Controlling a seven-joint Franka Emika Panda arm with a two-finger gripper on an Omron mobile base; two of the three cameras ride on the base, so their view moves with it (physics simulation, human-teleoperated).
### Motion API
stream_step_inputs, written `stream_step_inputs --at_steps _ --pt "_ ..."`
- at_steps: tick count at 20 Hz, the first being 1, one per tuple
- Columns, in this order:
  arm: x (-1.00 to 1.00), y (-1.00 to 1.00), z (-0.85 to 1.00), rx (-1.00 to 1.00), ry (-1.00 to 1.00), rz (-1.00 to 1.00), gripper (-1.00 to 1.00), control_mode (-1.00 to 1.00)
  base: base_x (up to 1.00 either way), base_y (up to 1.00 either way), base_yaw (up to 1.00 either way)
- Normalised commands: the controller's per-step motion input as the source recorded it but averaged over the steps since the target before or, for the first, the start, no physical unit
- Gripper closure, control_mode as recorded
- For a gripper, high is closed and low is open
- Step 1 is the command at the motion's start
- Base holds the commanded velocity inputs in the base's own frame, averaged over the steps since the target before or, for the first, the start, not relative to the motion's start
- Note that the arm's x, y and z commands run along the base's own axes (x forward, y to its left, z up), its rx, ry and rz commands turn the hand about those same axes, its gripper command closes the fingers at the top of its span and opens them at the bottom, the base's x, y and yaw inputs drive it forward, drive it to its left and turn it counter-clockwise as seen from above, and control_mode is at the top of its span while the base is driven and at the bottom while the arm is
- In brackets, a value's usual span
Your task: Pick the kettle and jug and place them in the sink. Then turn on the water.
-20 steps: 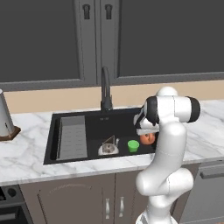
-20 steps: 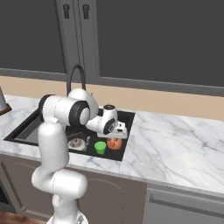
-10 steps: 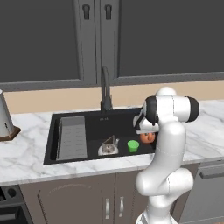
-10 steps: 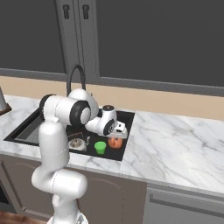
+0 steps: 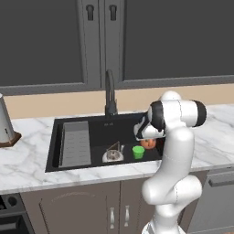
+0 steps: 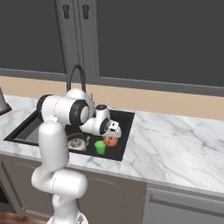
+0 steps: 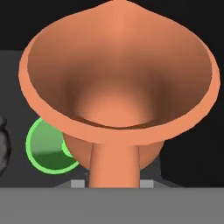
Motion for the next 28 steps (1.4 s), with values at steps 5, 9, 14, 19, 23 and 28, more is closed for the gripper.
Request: stream_step_inputs --at_steps 5,9,14,19,23,28 --pt "0.43 0.0 -0.31 -0.02 0.0 0.0 1.0 -1.0 0.0 0.0 0.0" --pt "0.18 0.0 -0.03 0.0 0.0 0.0 1.0 -1.0 0.0 0.0 0.0" --pt "0.0 0.0 0.0 0.0 0.0 0.0 1.0 -1.0 0.0 0.0 0.0" --pt "-0.14 0.0 0.0 0.0 0.0 0.0 1.0 -1.0 0.0 0.0 0.0" --pt "-0.1 0.0 -0.15 0.0 0.0 0.0 1.0 -1.0 0.0 0.0 0.0" --pt "0.0 0.0 -0.43 0.0 0.01 0.0 1.0 -1.0 0.0 0.0 0.0"
